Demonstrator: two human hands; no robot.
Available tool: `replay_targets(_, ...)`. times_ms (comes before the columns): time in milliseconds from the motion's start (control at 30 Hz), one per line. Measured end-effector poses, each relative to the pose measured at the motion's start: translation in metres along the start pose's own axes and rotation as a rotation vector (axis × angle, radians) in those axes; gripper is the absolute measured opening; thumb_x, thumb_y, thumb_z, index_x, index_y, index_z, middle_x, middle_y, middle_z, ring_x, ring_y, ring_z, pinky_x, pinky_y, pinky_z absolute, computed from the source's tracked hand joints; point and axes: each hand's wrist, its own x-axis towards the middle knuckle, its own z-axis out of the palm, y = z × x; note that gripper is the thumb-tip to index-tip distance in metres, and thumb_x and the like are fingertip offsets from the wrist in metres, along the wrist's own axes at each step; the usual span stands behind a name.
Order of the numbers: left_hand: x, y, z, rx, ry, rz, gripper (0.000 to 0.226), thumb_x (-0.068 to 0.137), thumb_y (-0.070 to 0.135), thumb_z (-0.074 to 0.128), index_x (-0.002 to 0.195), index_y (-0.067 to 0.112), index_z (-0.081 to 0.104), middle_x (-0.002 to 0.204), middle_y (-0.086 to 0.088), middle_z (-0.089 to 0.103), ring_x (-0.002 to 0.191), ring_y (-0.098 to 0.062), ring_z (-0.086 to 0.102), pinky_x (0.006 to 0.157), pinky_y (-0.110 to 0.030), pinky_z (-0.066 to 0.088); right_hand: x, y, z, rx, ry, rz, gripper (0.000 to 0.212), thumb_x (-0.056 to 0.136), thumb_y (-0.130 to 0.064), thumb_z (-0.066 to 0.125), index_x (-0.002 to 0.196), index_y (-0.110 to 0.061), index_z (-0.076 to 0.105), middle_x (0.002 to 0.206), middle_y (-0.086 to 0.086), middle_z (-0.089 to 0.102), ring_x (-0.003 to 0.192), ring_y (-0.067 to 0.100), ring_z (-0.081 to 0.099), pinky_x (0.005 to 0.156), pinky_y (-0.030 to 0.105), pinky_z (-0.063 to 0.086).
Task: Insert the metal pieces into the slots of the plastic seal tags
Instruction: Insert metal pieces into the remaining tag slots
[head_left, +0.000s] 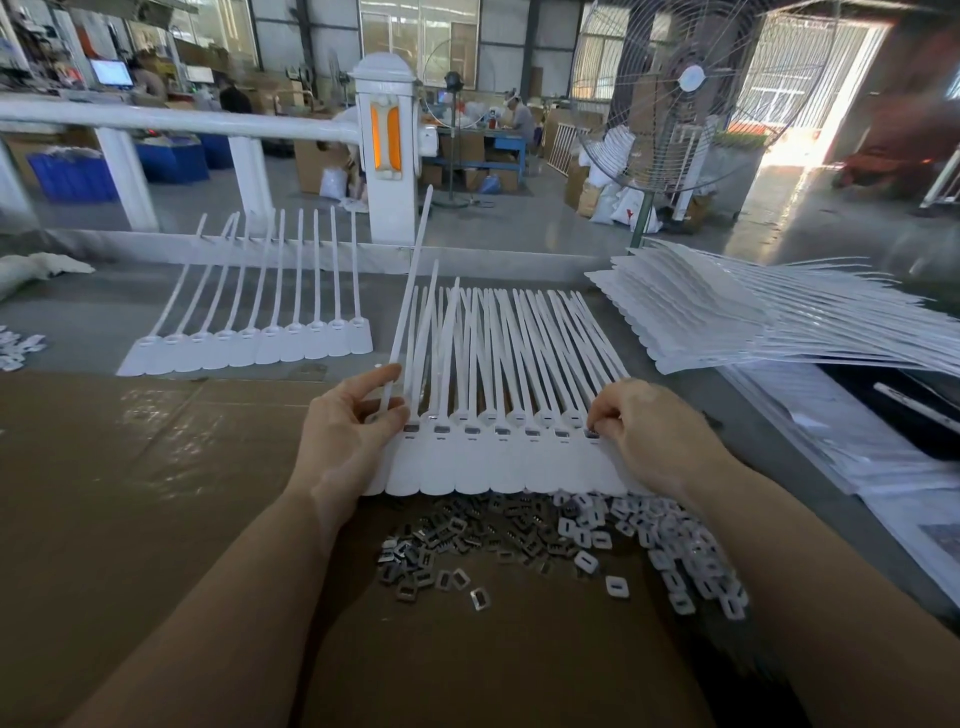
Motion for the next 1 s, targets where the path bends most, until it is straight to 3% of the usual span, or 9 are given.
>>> replay_targets(133, 0.0, 0.001, 0.0, -0.01, 0.001, -0.008, 0.043, 0.084, 0.004, 0.066, 0.116, 0.031, 0.062, 0.106, -0.004, 0.068, 0.096, -0.018, 0.065, 0.096, -0.046, 0.049, 0.002, -0.002, -0.007, -0.029, -0.034, -0.014, 0.017, 0.091, -0.013, 0.056, 0.089, -0.021, 0.071, 0.097, -0.002, 0.064, 0.086, 0.014, 0.057, 0.074, 0.027, 0.045)
replay_targets(267, -0.001, 0.001, 0.0, -0.001, 0.006, -0.005, 0.042, 0.084, 0.004, 0.066, 0.119, 0.028, 0.062, 0.108, -0.004, 0.067, 0.096, -0.017, 0.065, 0.096, -0.044, 0.049, 0.001, -0.003, -0.009, -0.023, 0.077, -0.036, 0.015, 0.088, -0.013, 0.061, 0.09, -0.019, 0.075, 0.093, -0.003, 0.068, 0.076, 0.01, 0.056, 0.066, 0.021, 0.039)
replay_targets(367, -0.001, 0.002, 0.0, 0.004, 0.006, -0.008, 0.043, 0.085, 0.003, 0.066, 0.122, 0.025, 0.062, 0.105, -0.003, 0.068, 0.095, -0.016, 0.065, 0.096, -0.043, 0.05, -0.003, -0.001, -0.006, -0.023, 0.109, -0.035, 0.016, 0.088, -0.01, 0.06, 0.086, -0.012, 0.075, 0.092, 0.005, 0.07, 0.075, 0.019, 0.06, 0.064, 0.029, 0.047)
replay_targets(433, -0.001, 0.002, 0.001, 0.0, 0.006, -0.013, 0.043, 0.084, 0.003, 0.066, 0.122, 0.023, 0.062, 0.104, -0.004, 0.068, 0.095, -0.017, 0.065, 0.095, -0.043, 0.05, -0.005, 0.0, -0.003, -0.006, 0.133, -0.031, 0.016, 0.088, -0.008, 0.057, 0.085, -0.008, 0.073, 0.093, 0.01, 0.068, 0.083, 0.026, 0.061, 0.071, 0.036, 0.051)
replay_targets(600, -0.001, 0.002, 0.001, -0.01, 0.006, -0.019, 0.043, 0.085, 0.002, 0.065, 0.123, 0.022, 0.061, 0.103, -0.005, 0.068, 0.096, -0.019, 0.065, 0.096, -0.044, 0.049, -0.011, -0.006, 0.004, 0.097, 0.186, -0.103, 0.017, 0.09, -0.011, 0.058, 0.094, -0.016, 0.074, 0.096, -0.001, 0.063, 0.084, 0.013, 0.055, 0.08, 0.031, 0.048)
replay_targets(700, -0.002, 0.002, 0.001, -0.013, 0.002, -0.017, 0.043, 0.085, 0.002, 0.065, 0.123, 0.022, 0.061, 0.105, -0.006, 0.068, 0.097, -0.019, 0.065, 0.096, -0.044, 0.049, -0.011, -0.004, 0.008, 0.039, 0.168, -0.086, 0.023, 0.091, -0.007, 0.055, 0.099, -0.019, 0.072, 0.1, -0.001, 0.062, 0.088, 0.013, 0.054, 0.081, 0.027, 0.046)
replay_targets(1000, -0.001, 0.002, 0.001, -0.021, -0.001, -0.031, 0.043, 0.085, 0.002, 0.065, 0.122, 0.023, 0.062, 0.103, -0.007, 0.068, 0.097, -0.022, 0.064, 0.097, -0.045, 0.048, -0.013, 0.002, 0.005, -0.048, 0.095, -0.052, 0.037, 0.082, 0.008, 0.053, 0.094, -0.024, 0.065, 0.097, -0.004, 0.052, 0.095, 0.017, 0.051, 0.082, 0.034, 0.045)
